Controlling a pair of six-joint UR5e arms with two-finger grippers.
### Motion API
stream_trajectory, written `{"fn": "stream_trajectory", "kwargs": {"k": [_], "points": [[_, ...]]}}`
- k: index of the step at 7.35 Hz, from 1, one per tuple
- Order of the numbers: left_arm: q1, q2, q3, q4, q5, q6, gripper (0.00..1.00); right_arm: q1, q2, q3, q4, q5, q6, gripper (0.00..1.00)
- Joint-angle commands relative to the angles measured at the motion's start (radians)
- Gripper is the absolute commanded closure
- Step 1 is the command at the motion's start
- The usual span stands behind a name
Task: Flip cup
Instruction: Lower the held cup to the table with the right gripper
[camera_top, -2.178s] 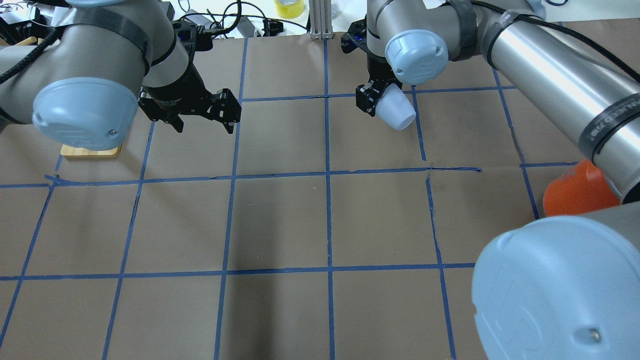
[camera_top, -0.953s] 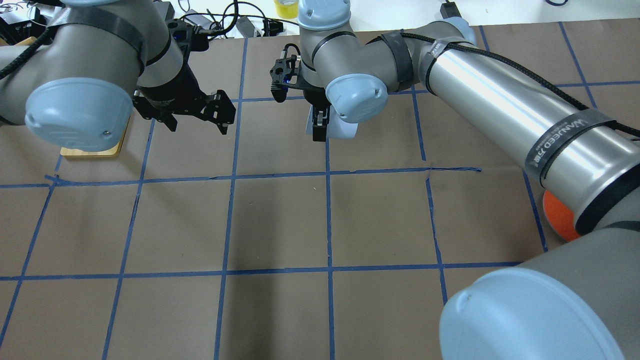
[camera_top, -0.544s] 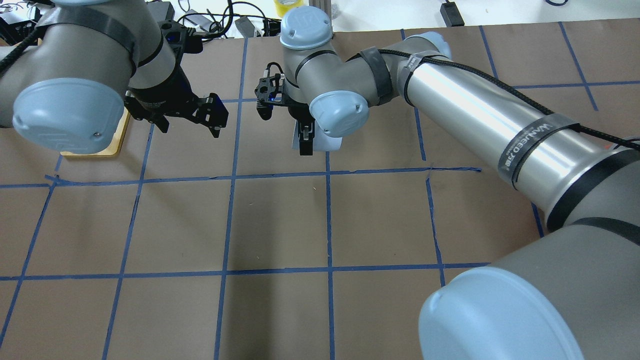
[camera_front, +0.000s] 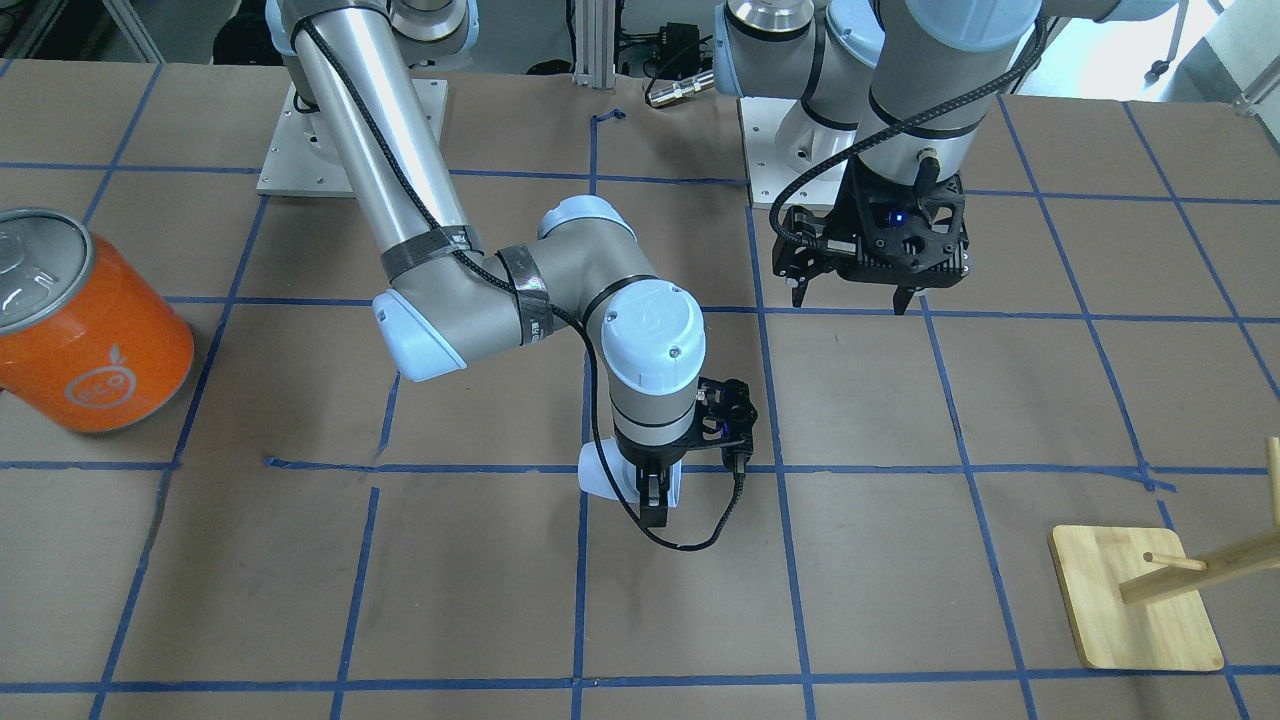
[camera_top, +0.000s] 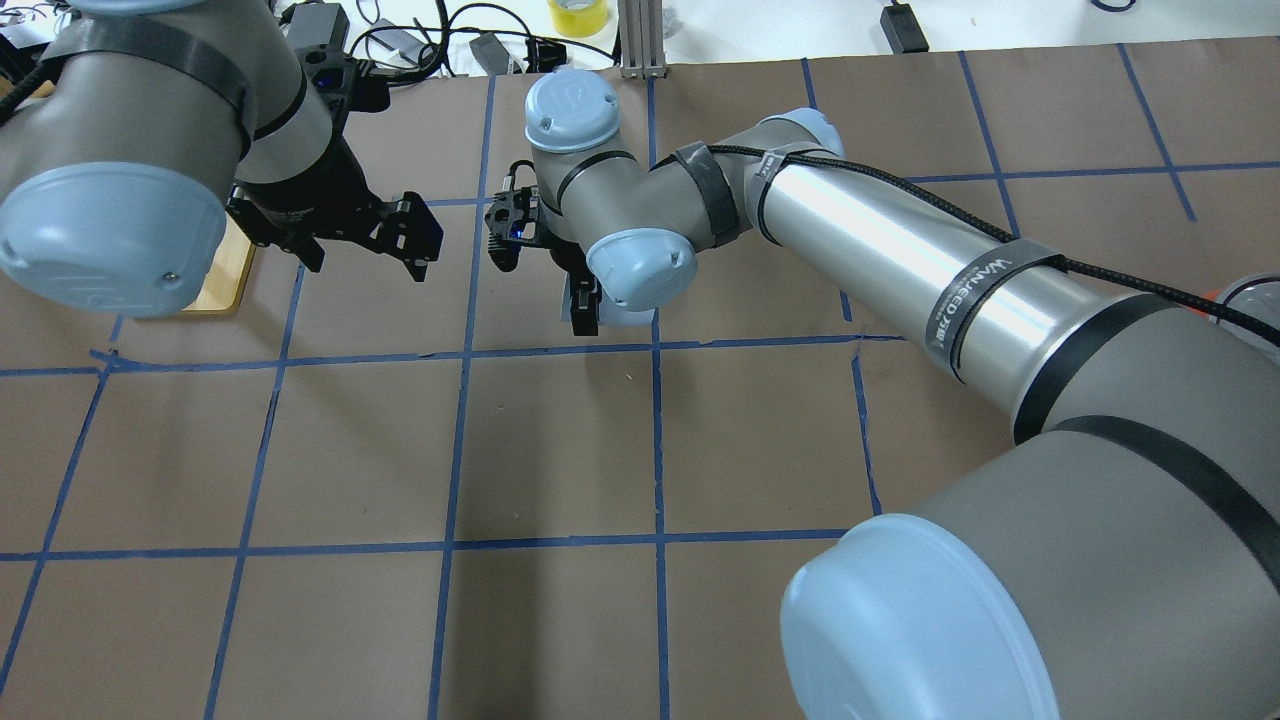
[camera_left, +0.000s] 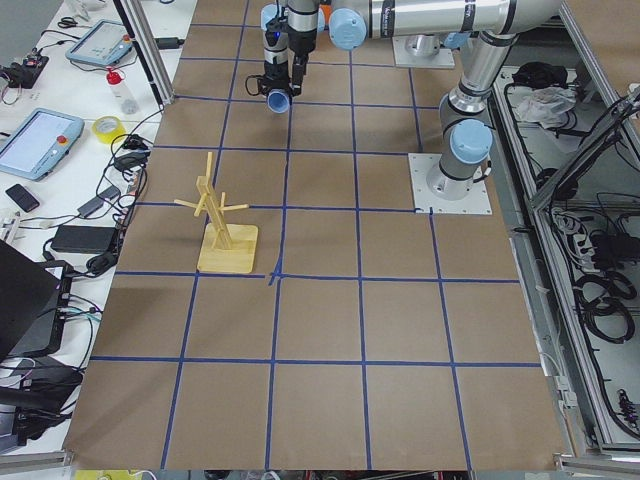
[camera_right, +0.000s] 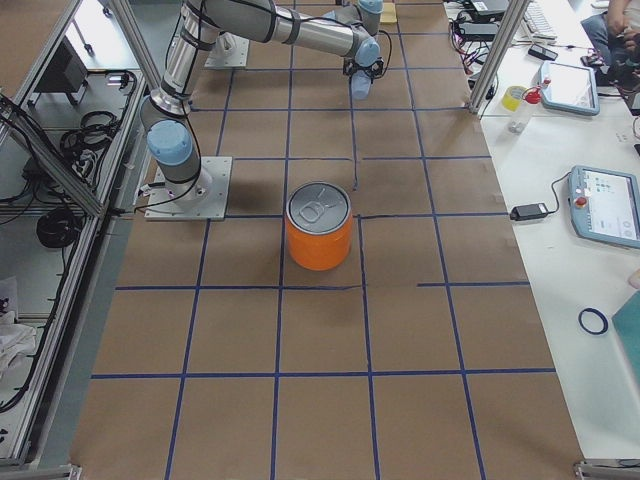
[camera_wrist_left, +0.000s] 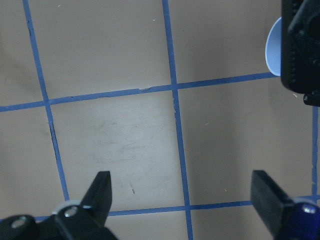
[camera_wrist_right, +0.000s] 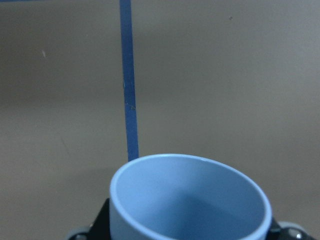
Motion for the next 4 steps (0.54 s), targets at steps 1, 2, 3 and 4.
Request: {"fn": "stream_trajectory", "kwargs": {"k": [1, 2, 3, 4], "points": [[0.001, -0.001, 0.0, -0.001, 0.0, 0.001, 0.0, 0.006, 0.019, 0.0, -0.003, -0.001, -0.002, 1.0], [0.001, -0.001, 0.0, -0.001, 0.0, 0.001, 0.0, 0.006, 0.028, 0.0, -0.002, 0.001, 0.0, 0.95], [0.001, -0.001, 0.0, -0.001, 0.0, 0.001, 0.0, 0.006, 0.028, 0.0, -0.002, 0.012, 0.001, 0.71], [0.001, -0.001, 0.0, -0.001, 0.0, 0.001, 0.0, 0.008, 0.03, 0.0, -0.029, 0.024, 0.006, 0.52]]}}
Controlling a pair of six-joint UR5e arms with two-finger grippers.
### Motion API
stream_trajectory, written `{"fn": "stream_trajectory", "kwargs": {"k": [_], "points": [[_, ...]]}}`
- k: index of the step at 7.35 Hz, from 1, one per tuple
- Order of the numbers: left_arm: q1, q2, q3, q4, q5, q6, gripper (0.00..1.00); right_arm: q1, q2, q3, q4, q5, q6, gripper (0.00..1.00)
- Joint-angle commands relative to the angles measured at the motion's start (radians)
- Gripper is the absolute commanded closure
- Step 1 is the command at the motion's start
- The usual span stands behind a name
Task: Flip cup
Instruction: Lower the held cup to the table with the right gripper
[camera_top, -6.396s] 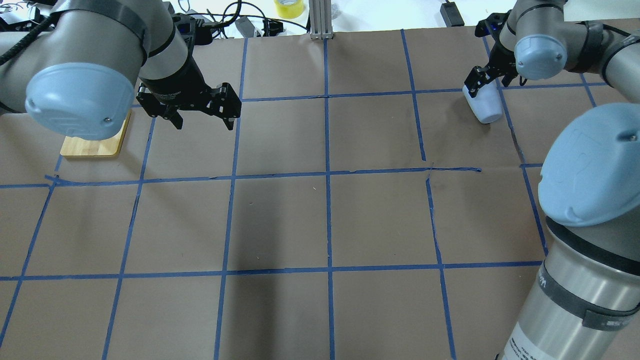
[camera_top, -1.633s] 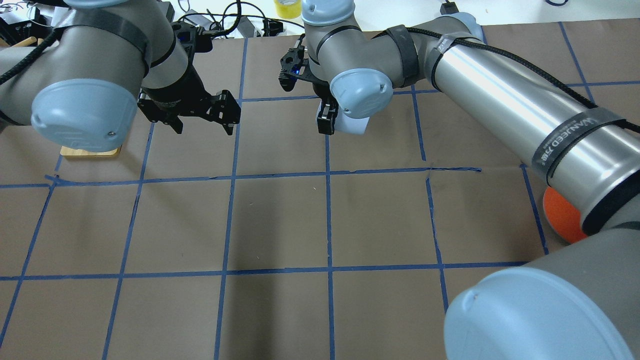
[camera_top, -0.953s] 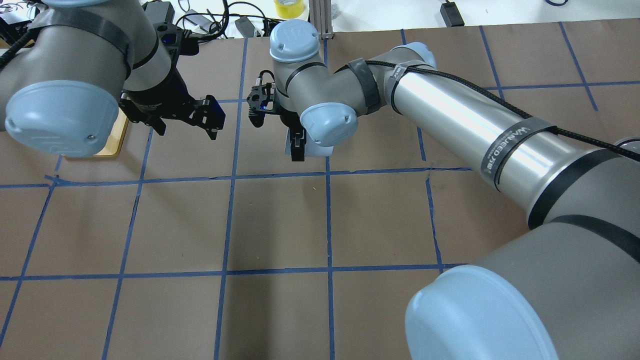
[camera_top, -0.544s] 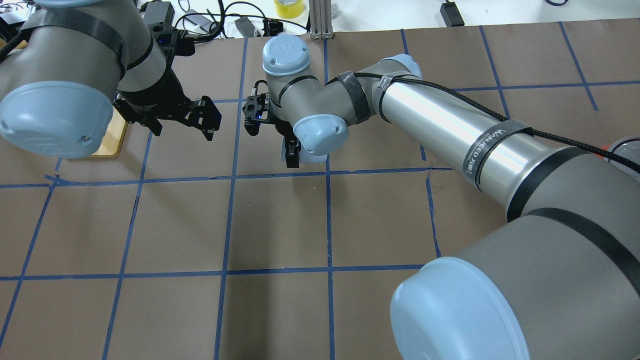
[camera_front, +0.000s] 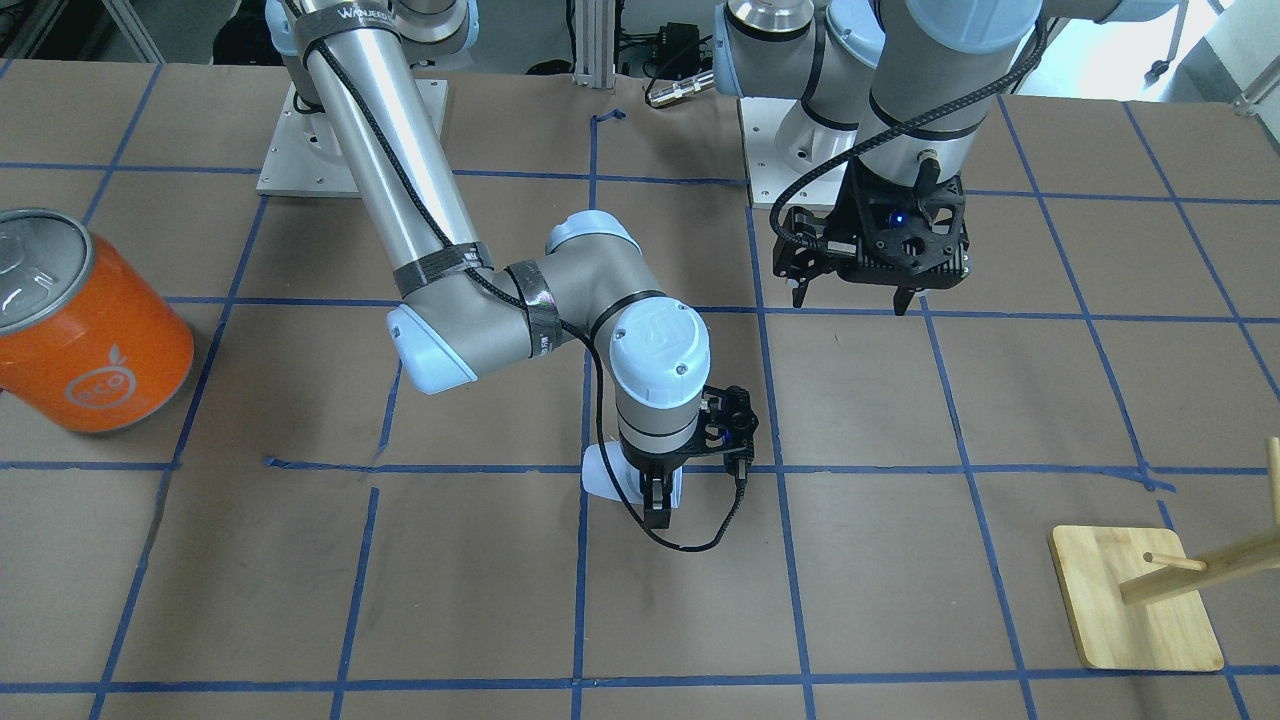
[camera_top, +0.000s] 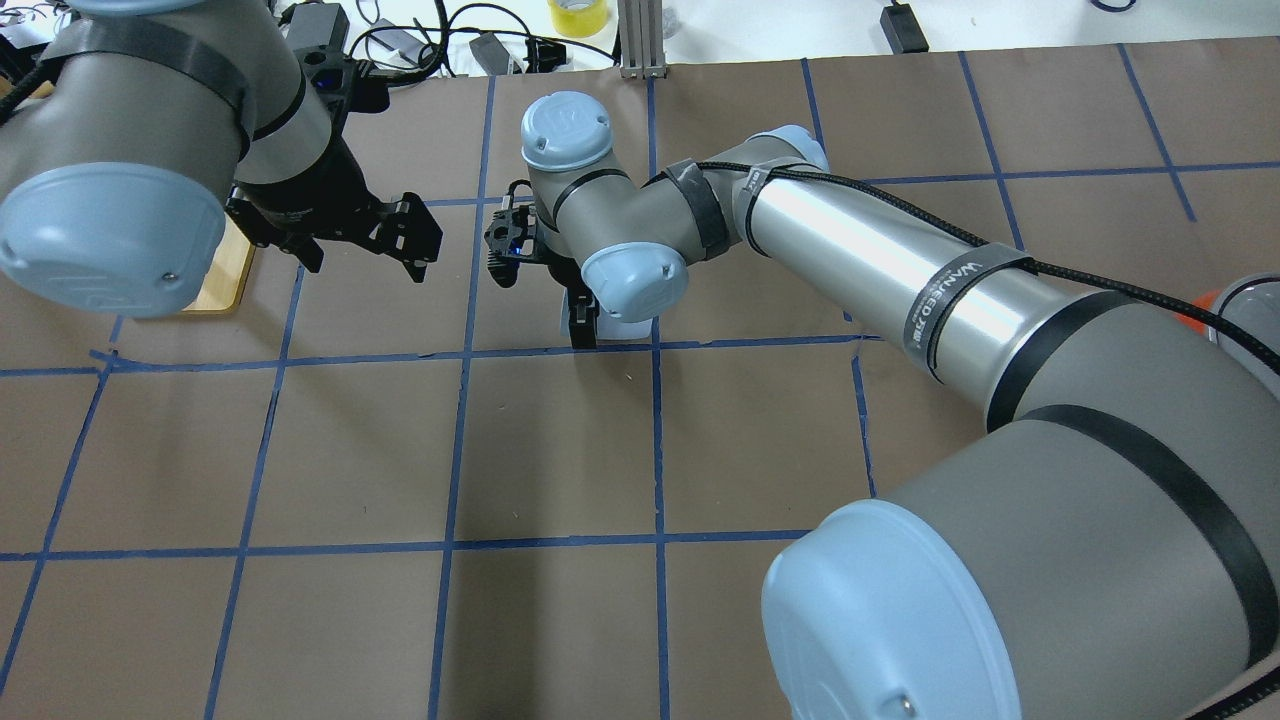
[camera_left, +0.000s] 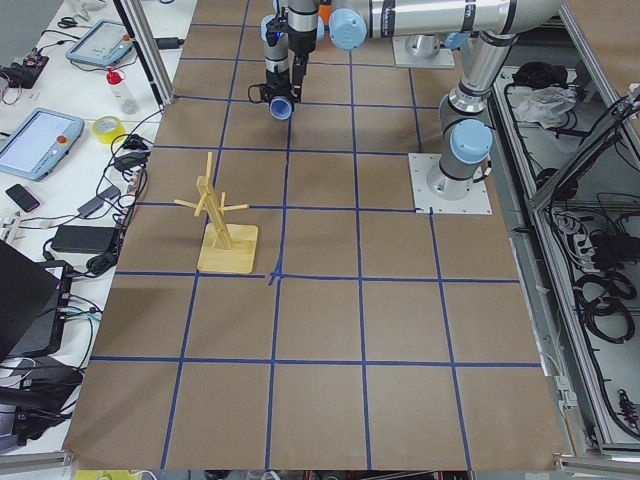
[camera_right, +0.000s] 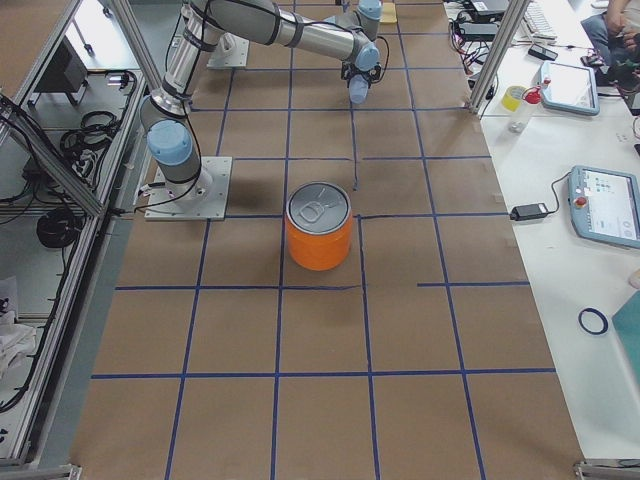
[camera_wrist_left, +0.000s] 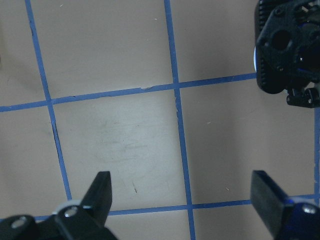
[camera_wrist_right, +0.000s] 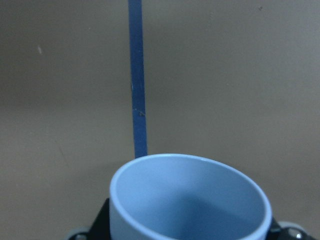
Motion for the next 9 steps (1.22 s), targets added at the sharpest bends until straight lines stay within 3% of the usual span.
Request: {"fn": "stream_trajectory", "kwargs": {"k": [1, 9], "points": [[0.0, 0.0, 0.0, -0.002, 0.0, 0.0, 0.0, 0.001, 0.003, 0.0, -0.028, 0.036, 0.004, 0.41], [-0.002, -0.002, -0.002, -0.002, 0.002, 0.0, 0.0, -0.002, -0.003, -0.012, -0.028, 0.049, 0.007, 0.31]]}}
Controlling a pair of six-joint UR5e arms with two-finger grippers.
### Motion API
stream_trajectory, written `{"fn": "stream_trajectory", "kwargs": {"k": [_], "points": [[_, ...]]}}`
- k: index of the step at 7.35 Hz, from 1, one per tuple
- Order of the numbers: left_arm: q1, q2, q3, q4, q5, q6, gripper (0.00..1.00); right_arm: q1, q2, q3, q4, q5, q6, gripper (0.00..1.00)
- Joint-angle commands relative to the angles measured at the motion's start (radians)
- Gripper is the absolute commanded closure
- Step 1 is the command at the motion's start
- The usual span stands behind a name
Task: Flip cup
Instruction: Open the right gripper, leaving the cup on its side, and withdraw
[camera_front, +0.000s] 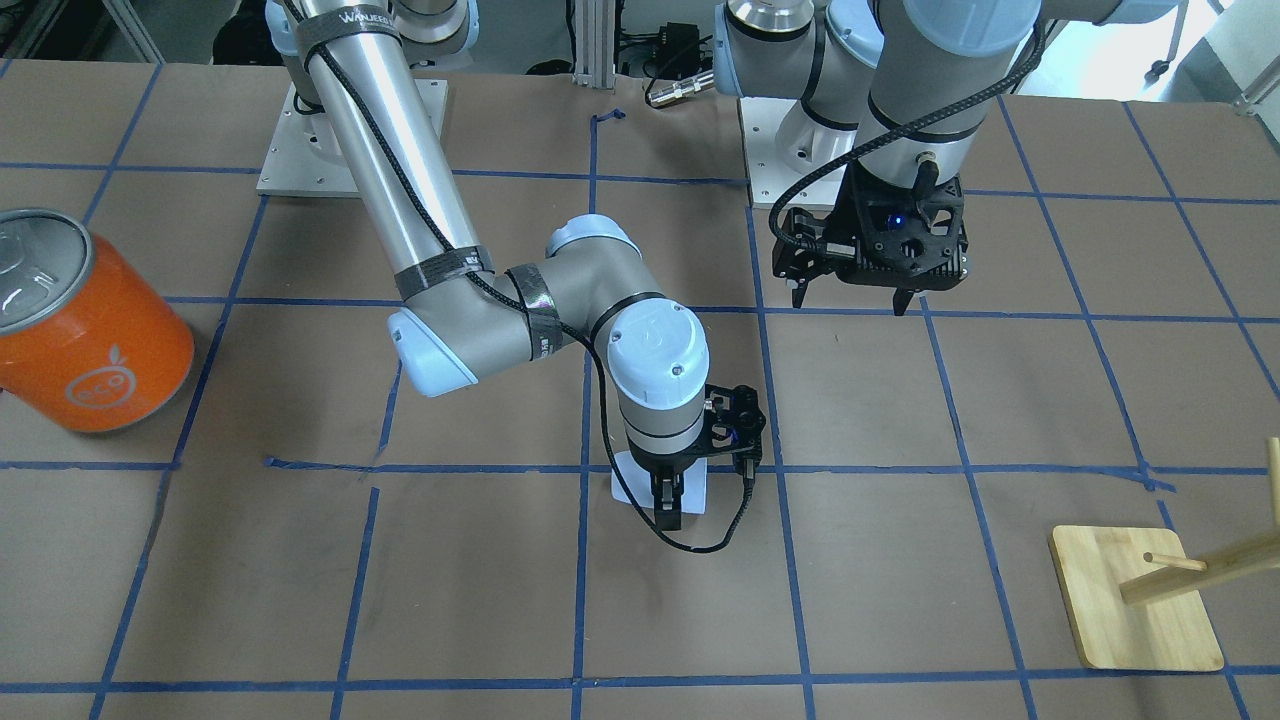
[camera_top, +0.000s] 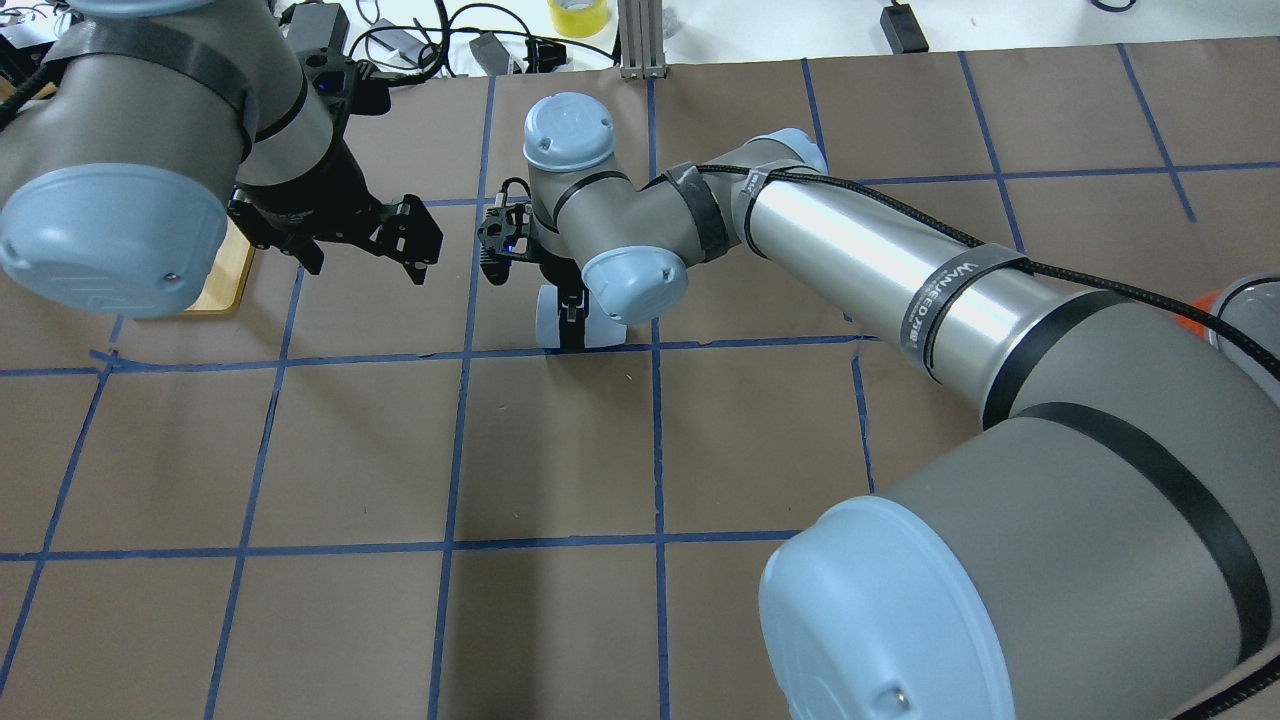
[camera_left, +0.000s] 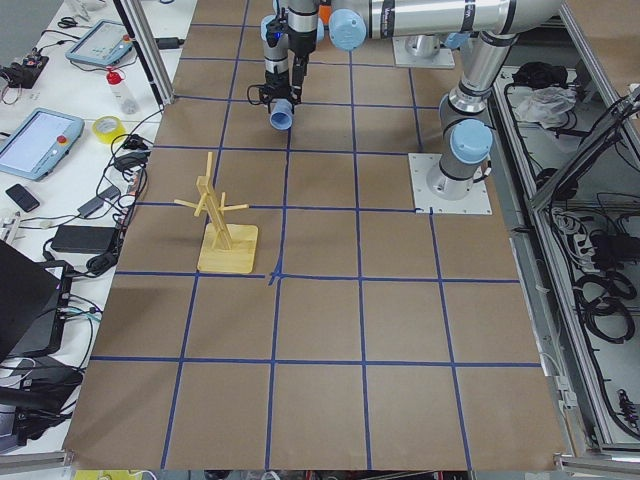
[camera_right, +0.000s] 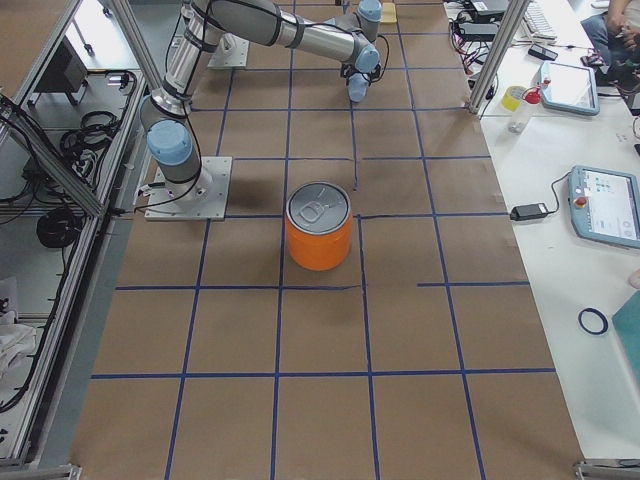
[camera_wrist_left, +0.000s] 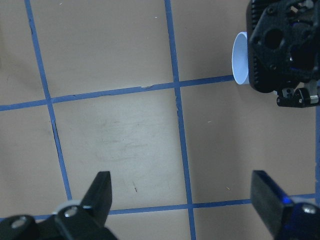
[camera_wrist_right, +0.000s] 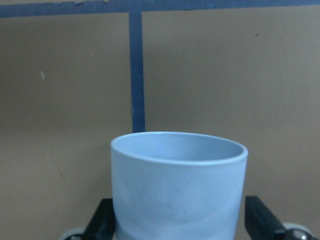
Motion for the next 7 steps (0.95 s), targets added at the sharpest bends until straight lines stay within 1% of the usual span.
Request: {"fn": "stream_trajectory", "kwargs": {"k": [1, 2, 4, 6, 7], "points": [[-0.001, 0.0, 0.0, 0.0, 0.0, 0.0, 0.0, -0.012, -0.036, -0.011, 0.002, 0.013, 0.006, 0.31], [-0.001, -0.001, 0.0, 0.0, 0.0, 0.0, 0.0, -0.032, -0.088, -0.012, 0.011, 0.051, 0.011, 0.32], [-0.001, -0.002, -0.003, 0.0, 0.0, 0.0, 0.0, -0.081, -0.201, -0.014, 0.099, 0.051, 0.034, 0.3], [-0.001, -0.002, -0.005, 0.0, -0.002, 0.0, 0.0, -0.155, -0.301, -0.012, 0.223, 0.039, 0.055, 0.09], [-0.001, -0.002, -0.005, 0.0, -0.002, 0.0, 0.0, -0.192, -0.352, -0.006, 0.292, 0.03, 0.108, 0.08]]}}
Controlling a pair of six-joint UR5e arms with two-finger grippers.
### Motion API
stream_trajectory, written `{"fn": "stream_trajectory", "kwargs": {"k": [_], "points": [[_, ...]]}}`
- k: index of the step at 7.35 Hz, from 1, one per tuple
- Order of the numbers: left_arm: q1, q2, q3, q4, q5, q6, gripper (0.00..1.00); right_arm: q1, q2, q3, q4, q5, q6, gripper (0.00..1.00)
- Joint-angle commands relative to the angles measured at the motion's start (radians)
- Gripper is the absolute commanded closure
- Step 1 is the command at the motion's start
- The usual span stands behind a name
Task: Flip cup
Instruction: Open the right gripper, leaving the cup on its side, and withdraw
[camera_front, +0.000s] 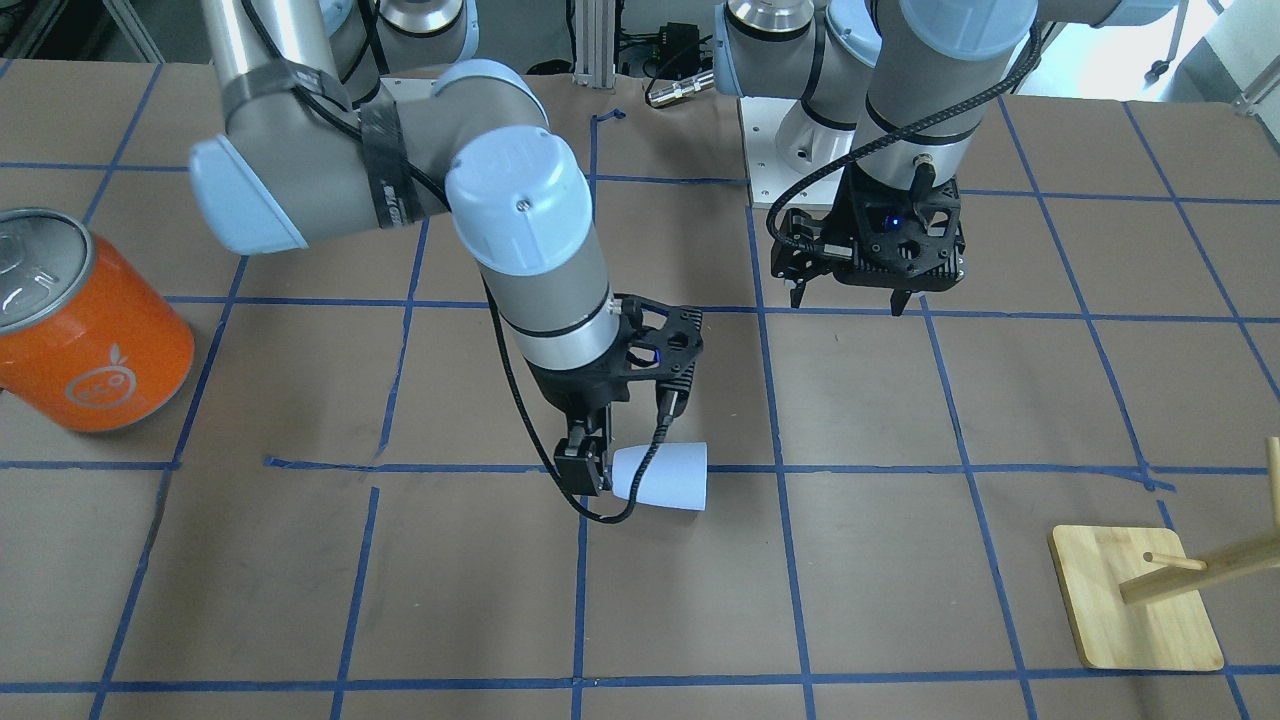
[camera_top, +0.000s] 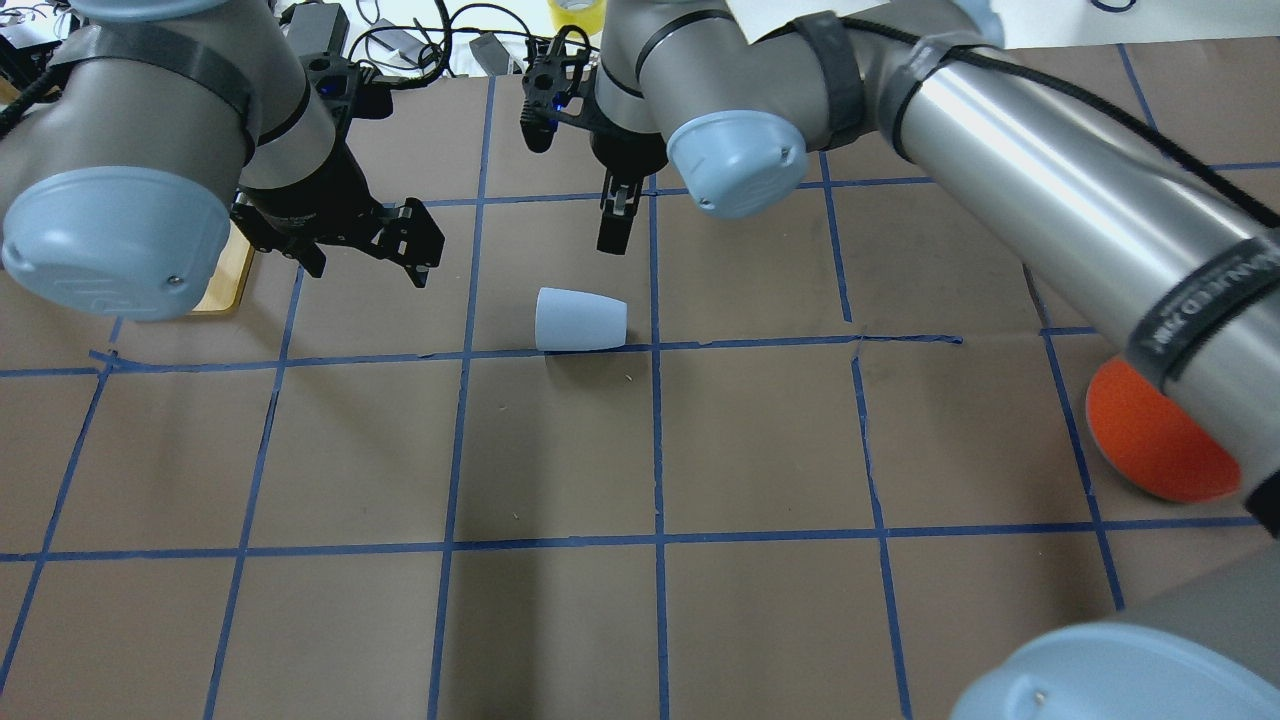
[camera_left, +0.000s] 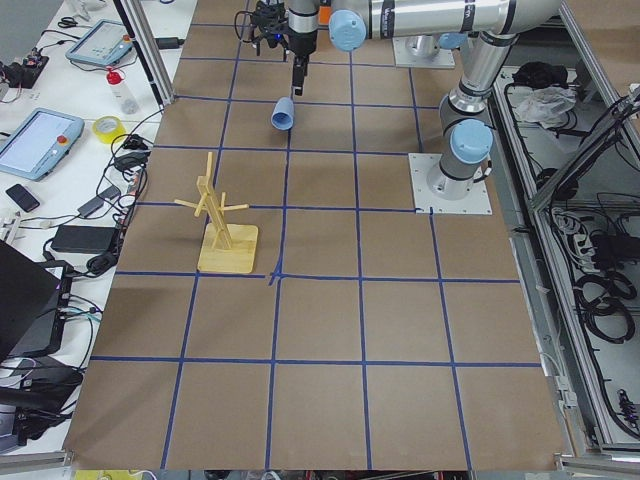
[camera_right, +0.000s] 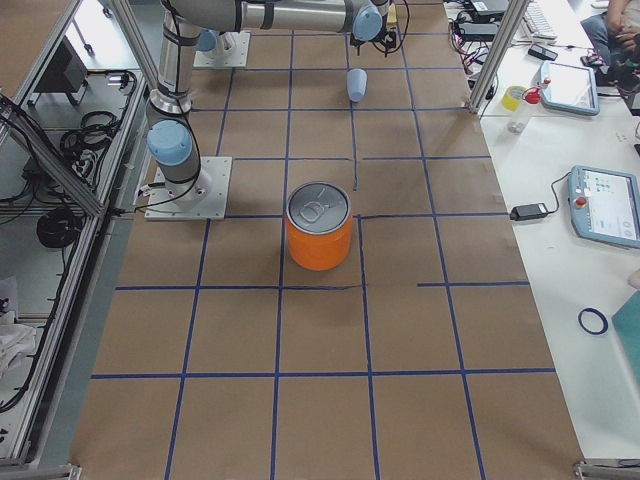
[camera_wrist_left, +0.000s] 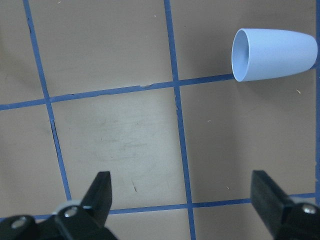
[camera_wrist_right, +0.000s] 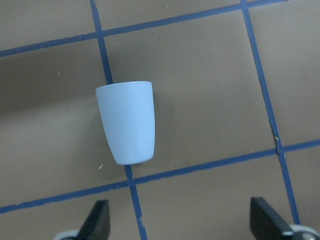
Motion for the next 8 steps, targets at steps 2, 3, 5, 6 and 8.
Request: {"fn": "stream_trajectory", "kwargs": {"k": [2, 3, 5, 6, 8], "points": [[0.0, -0.002, -0.002, 0.0, -0.002, -0.002, 0.0, -0.161, -0.123, -0.002, 0.09, -0.006, 0.367, 0.0], [-0.002, -0.003, 0.0, 0.0, -0.003, -0.002, 0.0, -0.18, -0.182, 0.009, 0.155, -0.031, 0.378, 0.0], [-0.002, -0.011, 0.0, 0.0, -0.003, 0.0, 0.0, -0.247, -0.267, 0.011, 0.258, -0.15, 0.506, 0.0], [-0.005, -0.011, 0.0, 0.001, -0.003, -0.002, 0.0, -0.268, -0.298, 0.02, 0.287, -0.154, 0.573, 0.0], [-0.003, -0.006, 0.004, 0.005, -0.07, 0.002, 0.0, -0.275, -0.304, 0.021, 0.297, -0.163, 0.958, 0.0]]}}
